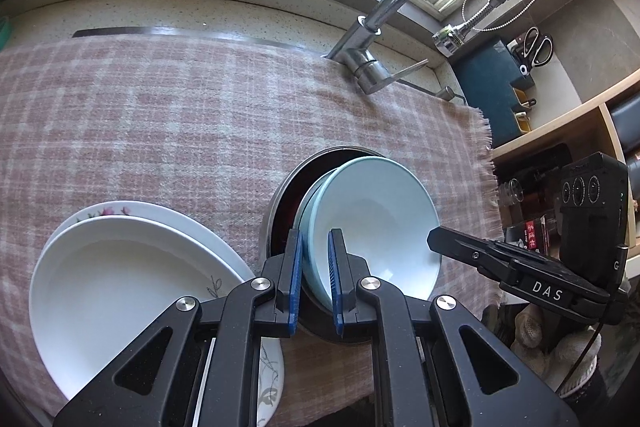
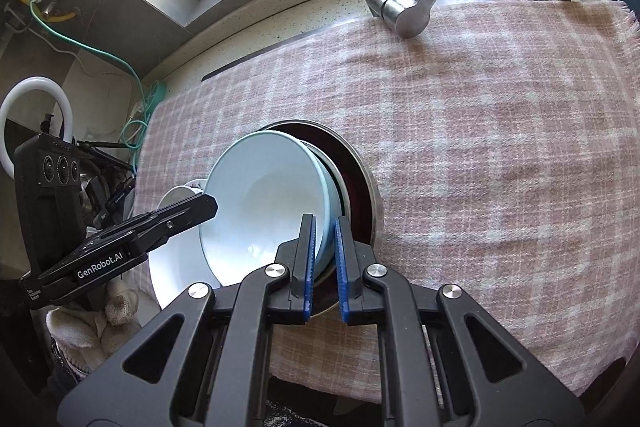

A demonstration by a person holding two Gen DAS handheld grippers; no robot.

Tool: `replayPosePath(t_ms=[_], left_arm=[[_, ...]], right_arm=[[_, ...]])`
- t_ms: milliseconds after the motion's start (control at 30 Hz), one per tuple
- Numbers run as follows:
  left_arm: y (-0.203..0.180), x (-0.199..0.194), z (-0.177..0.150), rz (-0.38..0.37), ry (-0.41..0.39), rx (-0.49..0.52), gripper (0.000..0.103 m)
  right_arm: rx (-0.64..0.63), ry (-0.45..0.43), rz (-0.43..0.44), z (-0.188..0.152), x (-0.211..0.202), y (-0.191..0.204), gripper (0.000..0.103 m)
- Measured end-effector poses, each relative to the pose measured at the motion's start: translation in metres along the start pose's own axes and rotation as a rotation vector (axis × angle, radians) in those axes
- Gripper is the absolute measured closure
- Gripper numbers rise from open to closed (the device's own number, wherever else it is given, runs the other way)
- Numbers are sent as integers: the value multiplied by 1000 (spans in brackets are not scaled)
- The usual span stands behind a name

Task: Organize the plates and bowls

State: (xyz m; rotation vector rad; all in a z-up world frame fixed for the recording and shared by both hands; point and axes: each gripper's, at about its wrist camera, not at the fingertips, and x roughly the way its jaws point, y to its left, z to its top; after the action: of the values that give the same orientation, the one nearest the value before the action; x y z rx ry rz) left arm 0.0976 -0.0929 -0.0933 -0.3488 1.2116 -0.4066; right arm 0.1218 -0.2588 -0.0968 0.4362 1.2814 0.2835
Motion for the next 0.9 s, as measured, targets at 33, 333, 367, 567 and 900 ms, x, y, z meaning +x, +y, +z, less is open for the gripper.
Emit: replayPosePath(t_ms=[33, 333, 367, 567, 900], left_arm=[[0, 1, 0, 2, 1, 2, 92], [-4, 3, 1, 15, 5, 24, 92], [-4, 4, 1, 15, 7, 26, 92], [-2, 2, 1, 20, 13, 39, 92], [14, -25, 3, 17, -59, 15, 92]], right_arm=[[2, 1, 0, 0, 1, -1, 93], [0, 1, -3, 0, 2, -2, 93], [-3, 2, -3, 0, 3, -2, 93], [-18, -17, 3, -1, -1, -1, 93], [8, -93, 48, -9, -23, -8, 93]])
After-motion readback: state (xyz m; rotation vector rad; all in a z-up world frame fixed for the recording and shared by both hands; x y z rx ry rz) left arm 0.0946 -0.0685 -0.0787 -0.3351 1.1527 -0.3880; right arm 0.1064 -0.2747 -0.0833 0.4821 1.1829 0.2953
